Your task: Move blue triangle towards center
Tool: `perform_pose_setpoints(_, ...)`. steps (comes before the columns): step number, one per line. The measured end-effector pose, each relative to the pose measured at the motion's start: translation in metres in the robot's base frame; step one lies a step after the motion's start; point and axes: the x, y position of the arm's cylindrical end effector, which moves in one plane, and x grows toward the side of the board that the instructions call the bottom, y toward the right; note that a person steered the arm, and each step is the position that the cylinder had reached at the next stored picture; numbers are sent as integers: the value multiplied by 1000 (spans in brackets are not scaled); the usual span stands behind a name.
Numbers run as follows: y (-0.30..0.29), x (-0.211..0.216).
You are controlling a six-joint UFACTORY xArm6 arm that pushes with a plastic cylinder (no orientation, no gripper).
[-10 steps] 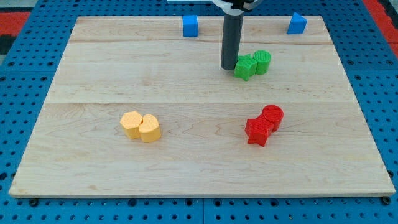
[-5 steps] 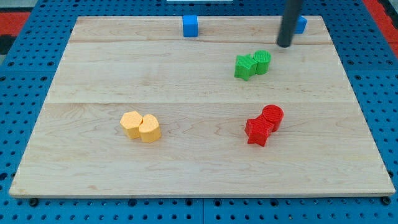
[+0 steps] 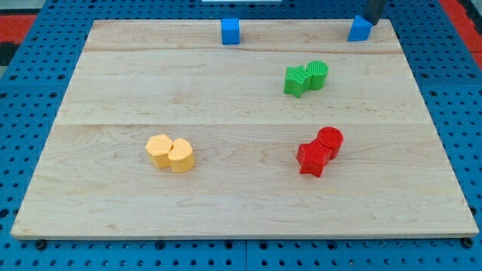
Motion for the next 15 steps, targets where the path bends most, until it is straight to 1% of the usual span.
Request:
perform_pose_setpoints(1, -22, 10)
perform_pose_setpoints(2, -28, 21)
perform_pose_setpoints(3, -13, 34)
perform_pose_setpoints(4, -10, 47)
perform_pose_setpoints(8, -101, 45)
perform_pose_setpoints(9, -113, 46)
perform_pose_setpoints(12, -90, 68)
perform_pose_setpoints(14, -138, 84)
perform_pose_setpoints(15, -171, 93)
